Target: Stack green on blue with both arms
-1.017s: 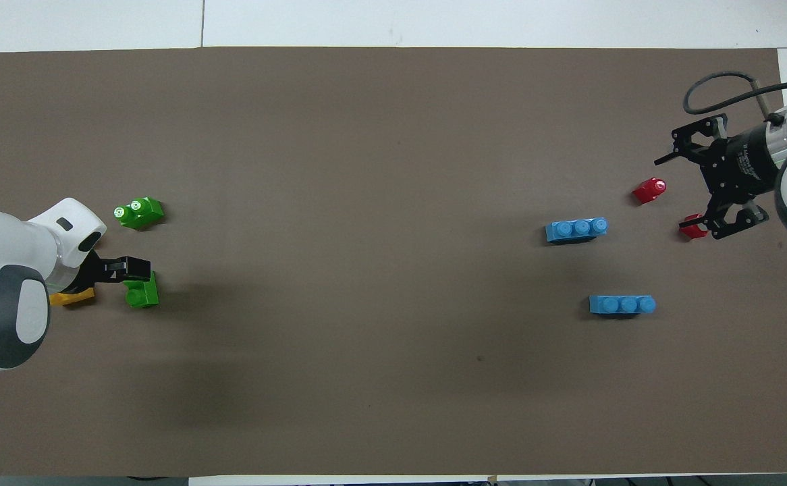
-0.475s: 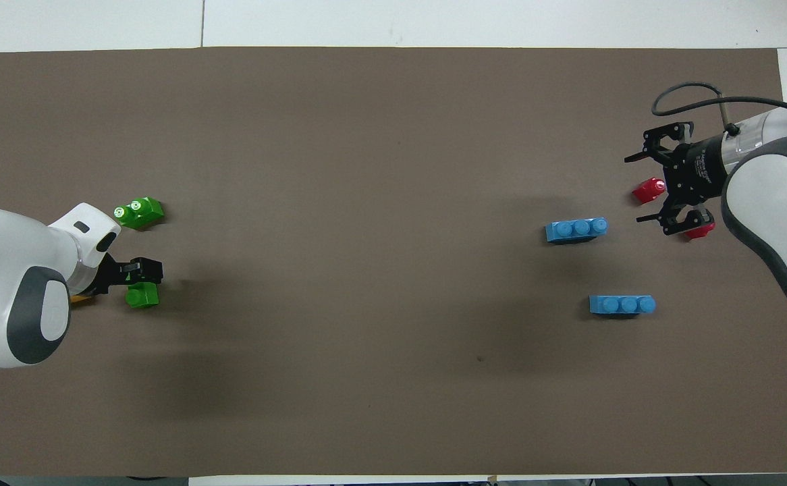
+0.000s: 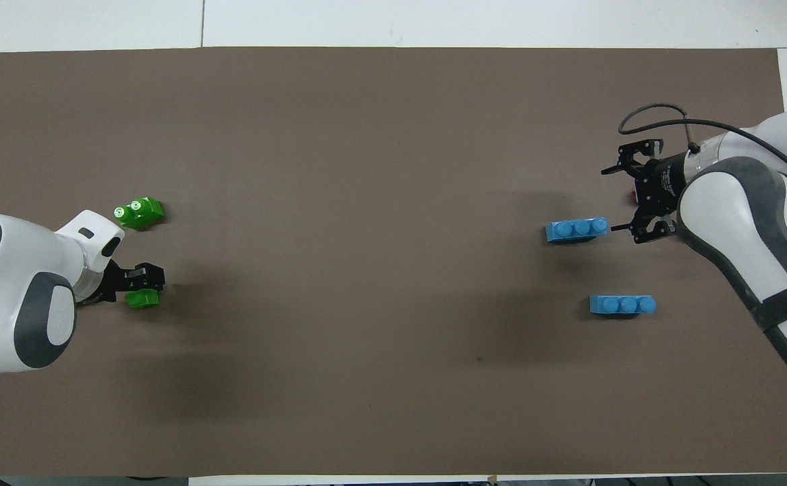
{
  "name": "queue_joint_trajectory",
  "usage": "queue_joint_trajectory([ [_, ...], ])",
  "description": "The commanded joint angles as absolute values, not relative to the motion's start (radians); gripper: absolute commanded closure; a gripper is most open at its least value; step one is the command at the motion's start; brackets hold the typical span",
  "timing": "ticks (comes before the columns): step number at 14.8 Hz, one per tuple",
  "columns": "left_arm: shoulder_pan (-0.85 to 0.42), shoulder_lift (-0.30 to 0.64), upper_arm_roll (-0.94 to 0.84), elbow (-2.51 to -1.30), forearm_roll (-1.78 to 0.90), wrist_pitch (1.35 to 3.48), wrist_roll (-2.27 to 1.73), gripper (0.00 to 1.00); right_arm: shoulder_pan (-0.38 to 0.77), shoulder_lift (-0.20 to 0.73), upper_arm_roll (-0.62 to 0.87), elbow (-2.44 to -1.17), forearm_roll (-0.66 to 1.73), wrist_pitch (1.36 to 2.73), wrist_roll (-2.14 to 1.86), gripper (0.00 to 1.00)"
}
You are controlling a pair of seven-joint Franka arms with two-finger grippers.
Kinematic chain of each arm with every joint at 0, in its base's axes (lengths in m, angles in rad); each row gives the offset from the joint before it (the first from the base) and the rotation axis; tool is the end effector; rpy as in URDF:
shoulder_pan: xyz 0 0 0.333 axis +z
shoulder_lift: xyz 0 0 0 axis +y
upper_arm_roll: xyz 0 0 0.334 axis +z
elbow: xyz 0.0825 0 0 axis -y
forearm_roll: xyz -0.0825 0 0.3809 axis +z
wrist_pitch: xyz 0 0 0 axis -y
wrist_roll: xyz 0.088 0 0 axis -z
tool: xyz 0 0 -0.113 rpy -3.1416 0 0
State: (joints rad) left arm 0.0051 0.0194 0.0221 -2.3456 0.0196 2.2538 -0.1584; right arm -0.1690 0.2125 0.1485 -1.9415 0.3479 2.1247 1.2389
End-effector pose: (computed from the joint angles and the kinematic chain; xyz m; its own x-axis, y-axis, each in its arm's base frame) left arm 0.4895 0.0139 0.3294 0.9792 0.1722 -0.1074 0.1698 -0.9850 -0.0315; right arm 0.6008 0.0009 0.3900 0.1208 -0.9409 -0.3163 -0.9926 -0.1118 -0.0466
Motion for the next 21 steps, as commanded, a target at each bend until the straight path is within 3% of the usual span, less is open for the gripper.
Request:
queue_joint_trajectory([
  [1,0.0,0.006,0.023,-2.37,0.037,2.272,-0.196,0.66,-0.167,0.202,0.155,-1.988,0.374,2.158,1.241,0.01],
  [3,0.0,0.011,0.023,-2.353,0.028,2.254,-0.198,0.96,-0.166,0.199,0.155,-2.022,0.377,2.195,1.232,0.01],
  [4,0.002,0.012,0.023,-2.338,0.026,2.237,-0.198,1.0,-0.166,0.201,0.155,-2.034,0.377,2.201,1.23,0.01],
  [12,-0.017,0.014,0.018,-2.113,-0.034,2.034,-0.443,1.0,-0.17,0.247,0.155,-2.063,0.397,2.25,1.147,0.01],
  [21,-0.103,0.021,0.017,-2.043,-0.079,1.997,-0.753,1.0,-0.183,0.284,0.155,-2.06,0.422,2.279,1.098,0.01],
])
